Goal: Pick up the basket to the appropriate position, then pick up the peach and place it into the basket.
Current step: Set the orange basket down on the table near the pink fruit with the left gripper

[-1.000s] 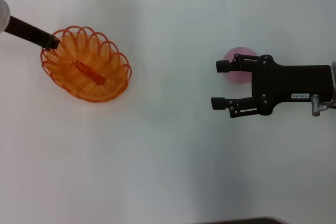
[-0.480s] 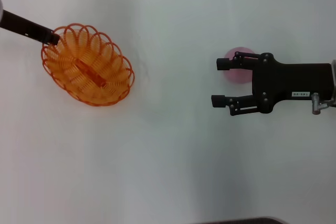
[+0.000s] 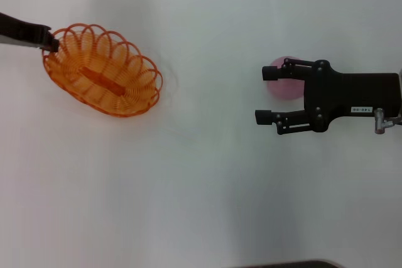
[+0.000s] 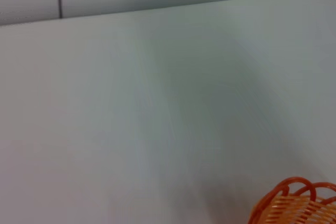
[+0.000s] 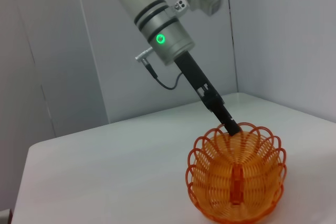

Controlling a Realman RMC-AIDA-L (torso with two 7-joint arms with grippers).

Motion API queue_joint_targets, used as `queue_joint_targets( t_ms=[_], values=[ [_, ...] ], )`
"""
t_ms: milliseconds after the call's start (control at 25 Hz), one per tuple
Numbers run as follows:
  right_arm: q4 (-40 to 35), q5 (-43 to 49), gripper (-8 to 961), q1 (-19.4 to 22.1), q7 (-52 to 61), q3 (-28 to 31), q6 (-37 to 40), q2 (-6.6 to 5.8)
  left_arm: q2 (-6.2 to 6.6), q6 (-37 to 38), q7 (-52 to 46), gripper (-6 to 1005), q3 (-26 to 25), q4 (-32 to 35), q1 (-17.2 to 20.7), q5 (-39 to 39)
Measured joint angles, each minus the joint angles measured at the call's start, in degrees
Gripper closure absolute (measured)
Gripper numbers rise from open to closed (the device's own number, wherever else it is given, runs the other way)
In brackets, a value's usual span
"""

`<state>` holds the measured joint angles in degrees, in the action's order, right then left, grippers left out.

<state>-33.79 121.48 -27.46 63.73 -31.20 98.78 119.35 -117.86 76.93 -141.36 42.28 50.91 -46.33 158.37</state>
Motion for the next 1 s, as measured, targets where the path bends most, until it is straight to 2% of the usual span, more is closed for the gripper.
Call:
queue_joint_targets(
  t_ms=[240,440,520,720,800,1000],
  values=[
    [-0.1,-0.2,39,0.2,-0.4,0.0,0.0,-0.1,-1.43,3.4,-5.6,954,-0.1,5.4,3.0,-1.0],
    [-0.1,-0.2,39,0.1,-0.7,0.1,0.1,-0.41,-2.03,6.5,-8.1,957,-1.2,7.7,5.6,-7.7],
    [-0.1,-0.2,39,0.0,-1.0,0.1,0.1,-0.57,-3.02,6.7,-9.2,957,-2.4,9.5,7.4,-9.7],
    [-0.2,-0.2,39,-0.1,-2.3,0.2,0.0,-0.65,-5.8,4.6,-12.8,958,-3.1,13.2,11.1,-11.0],
    [-0.2,-0.2,39,-0.1,-2.4,0.4,-0.3,-0.69,-6.47,3.5,-13.9,958,-2.4,13.3,12.5,-12.3],
    [-0.2,-0.2,39,0.0,-2.6,1.7,-1.0,-0.71,-6.74,-4.1,-15.3,954,2.8,9.9,17.8,-22.4]
  ],
)
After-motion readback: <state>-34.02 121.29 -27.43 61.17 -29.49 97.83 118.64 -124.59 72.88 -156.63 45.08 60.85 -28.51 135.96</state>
